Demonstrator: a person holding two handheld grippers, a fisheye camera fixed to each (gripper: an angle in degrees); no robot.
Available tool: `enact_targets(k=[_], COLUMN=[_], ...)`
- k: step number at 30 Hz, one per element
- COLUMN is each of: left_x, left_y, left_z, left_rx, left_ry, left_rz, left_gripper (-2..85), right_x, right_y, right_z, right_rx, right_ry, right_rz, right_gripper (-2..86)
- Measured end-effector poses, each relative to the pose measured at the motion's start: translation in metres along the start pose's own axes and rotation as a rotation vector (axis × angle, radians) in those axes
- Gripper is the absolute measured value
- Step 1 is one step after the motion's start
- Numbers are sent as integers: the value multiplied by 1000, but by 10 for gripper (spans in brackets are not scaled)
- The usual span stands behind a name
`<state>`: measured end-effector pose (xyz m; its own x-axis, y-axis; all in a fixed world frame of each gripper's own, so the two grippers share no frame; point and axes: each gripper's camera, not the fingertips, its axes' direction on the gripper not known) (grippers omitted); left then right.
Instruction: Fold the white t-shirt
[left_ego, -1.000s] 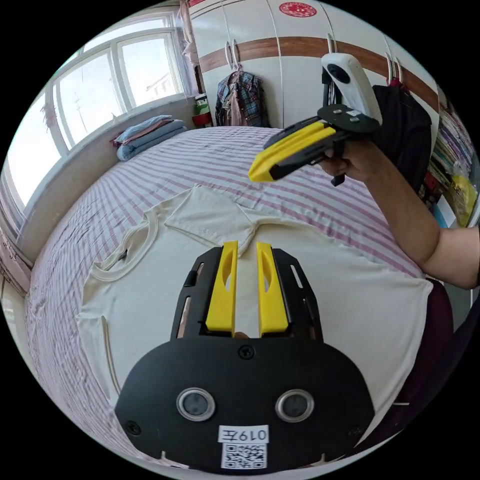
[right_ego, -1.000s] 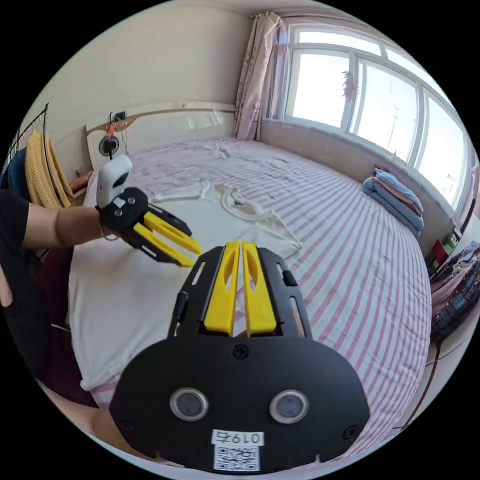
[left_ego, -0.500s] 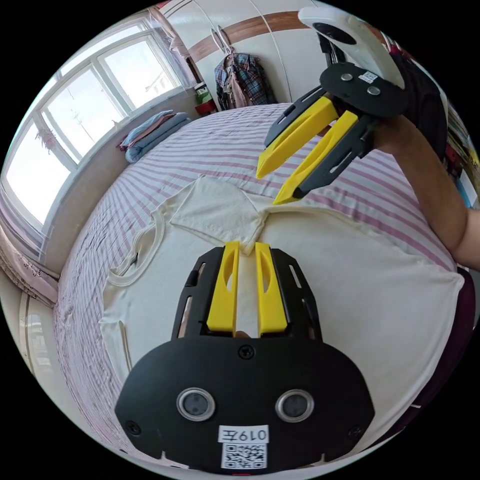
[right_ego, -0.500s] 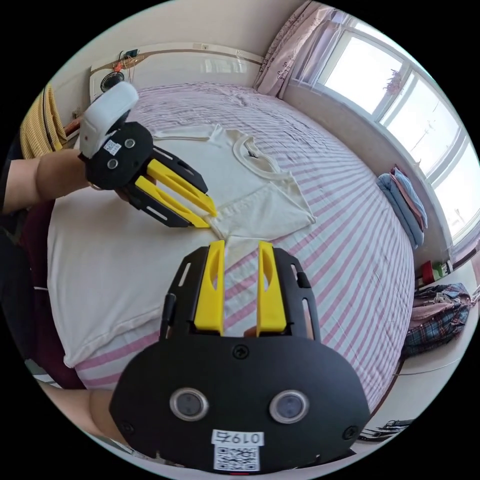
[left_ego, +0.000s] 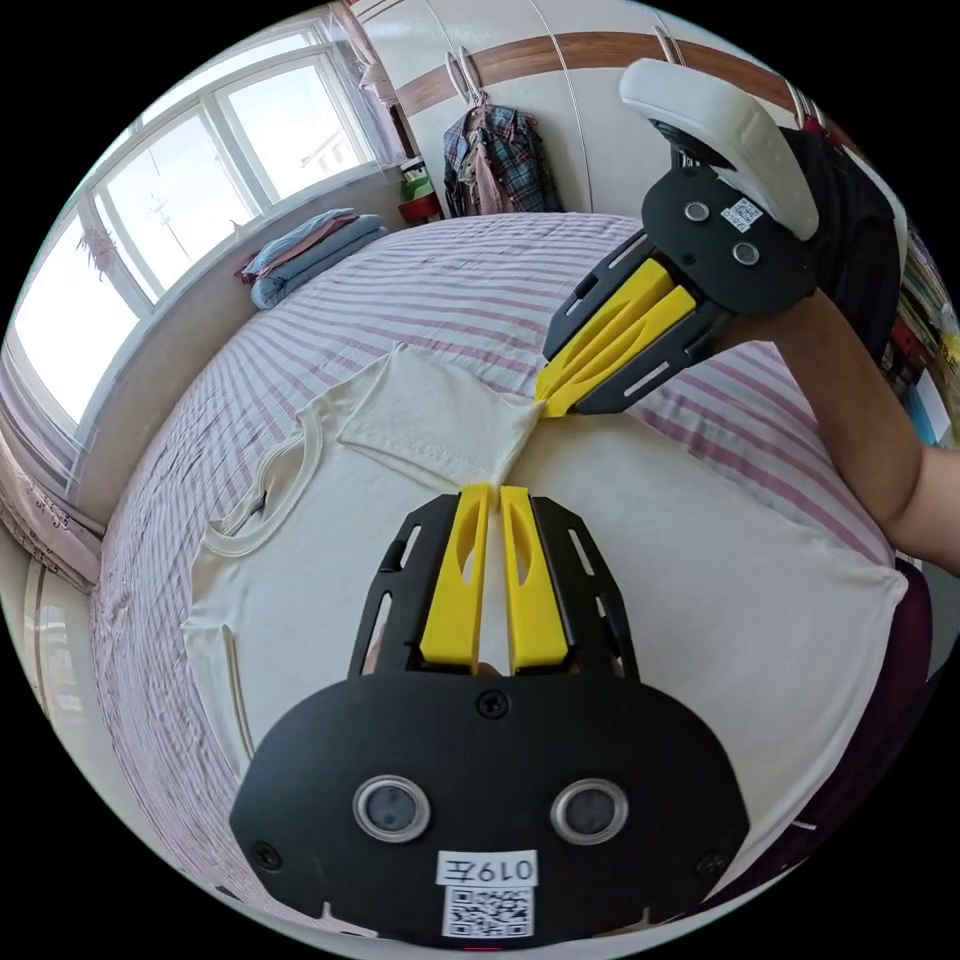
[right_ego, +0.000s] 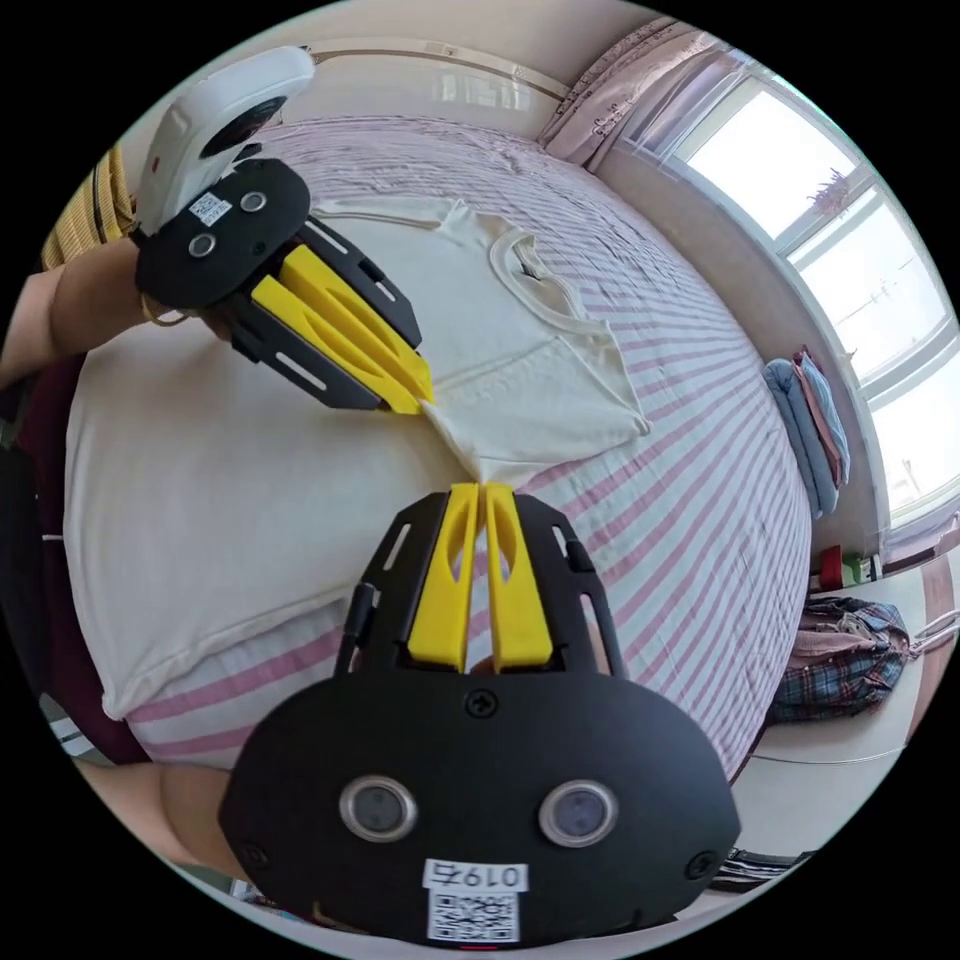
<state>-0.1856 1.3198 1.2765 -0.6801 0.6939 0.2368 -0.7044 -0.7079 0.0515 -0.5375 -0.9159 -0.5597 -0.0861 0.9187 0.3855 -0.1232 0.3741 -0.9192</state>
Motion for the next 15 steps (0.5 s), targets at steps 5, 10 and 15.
enact_targets(k=[5,10,15], left_x=[-15,-55,-122], left_y=[0,6,15], left_z=[14,19,26], left_rx=[-43,-58,-10], left_ry=[-10,90,160], left_rz=[22,-31,-260], left_gripper=[7,9,11], right_x=[-5,5,12], right_y=[-1,14,28], right_z=[2,-11,-27], right_rx=[-25,13,125], right_ry=[-3,-71,-112], right_rz=[-24,-3,29], right_gripper=[14,66,64])
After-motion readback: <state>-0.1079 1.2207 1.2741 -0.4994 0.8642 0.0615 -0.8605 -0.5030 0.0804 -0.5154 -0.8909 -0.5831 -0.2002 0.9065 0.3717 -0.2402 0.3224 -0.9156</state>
